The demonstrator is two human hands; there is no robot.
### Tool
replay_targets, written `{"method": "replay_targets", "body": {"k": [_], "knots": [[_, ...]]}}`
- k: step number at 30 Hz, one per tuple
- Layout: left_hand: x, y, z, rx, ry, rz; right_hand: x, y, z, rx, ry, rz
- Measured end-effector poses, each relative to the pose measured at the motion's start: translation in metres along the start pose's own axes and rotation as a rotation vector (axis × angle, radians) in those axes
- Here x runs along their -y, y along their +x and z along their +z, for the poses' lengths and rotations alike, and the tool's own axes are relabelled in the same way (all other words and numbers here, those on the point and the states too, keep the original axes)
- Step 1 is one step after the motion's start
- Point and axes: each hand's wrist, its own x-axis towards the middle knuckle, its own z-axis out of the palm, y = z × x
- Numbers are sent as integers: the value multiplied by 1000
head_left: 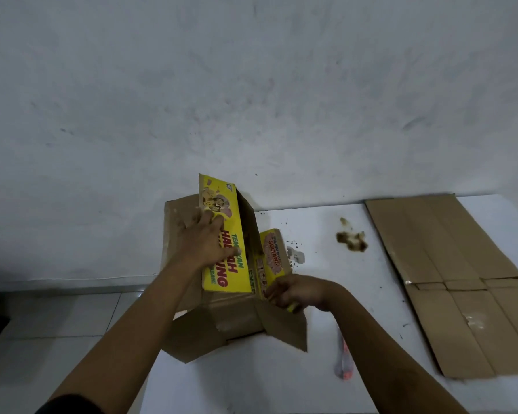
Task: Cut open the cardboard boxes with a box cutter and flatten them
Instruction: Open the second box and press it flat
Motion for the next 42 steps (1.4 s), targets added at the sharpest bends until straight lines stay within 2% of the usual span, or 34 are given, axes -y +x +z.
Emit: {"method": "replay_targets", "body": {"k": [4, 6, 9, 12, 18, 20, 25, 28, 31, 34, 35, 37, 39, 40, 42], "knots": [[5, 17, -2, -62, -16, -16, 40, 29, -15, -90, 23, -53], [11, 30, 6, -106, 16, 14, 62, 54, -23, -231, 15, -91], [21, 45, 26, -141, -33, 89, 93, 95, -32, -438, 146, -104], [24, 46, 42, -52, -121, 95, 105, 132, -37, -573, 290, -90], [16, 17, 63, 44, -231, 81, 124, 164, -53, -888, 254, -180], [12, 5, 66, 55, -244, 91, 131, 176, -62, -885, 269, -185], [5, -10, 70, 20, -288, 114, 141, 195, -60, -743, 208, -153], [7, -14, 69, 13, -393, 117, 137, 197, -49, -686, 142, -159], [11, -15, 62, -14, -686, 149, 129, 194, -42, -682, 153, -159], [10, -22, 50, -223, -1160, 181, 123, 186, -40, -699, 160, -162], [9, -23, 48, -321, -1311, 148, 121, 183, -40, -700, 166, -162], [9, -22, 46, -451, -1593, -49, 119, 173, -40, -697, 164, -151], [13, -14, 52, -451, -1738, -280, 118, 162, -41, -649, 163, -123], [15, -11, 55, -406, -1730, -329, 117, 157, -42, -609, 163, -110], [16, -11, 59, -252, -1504, -276, 115, 147, -46, -535, 188, -87]]}}
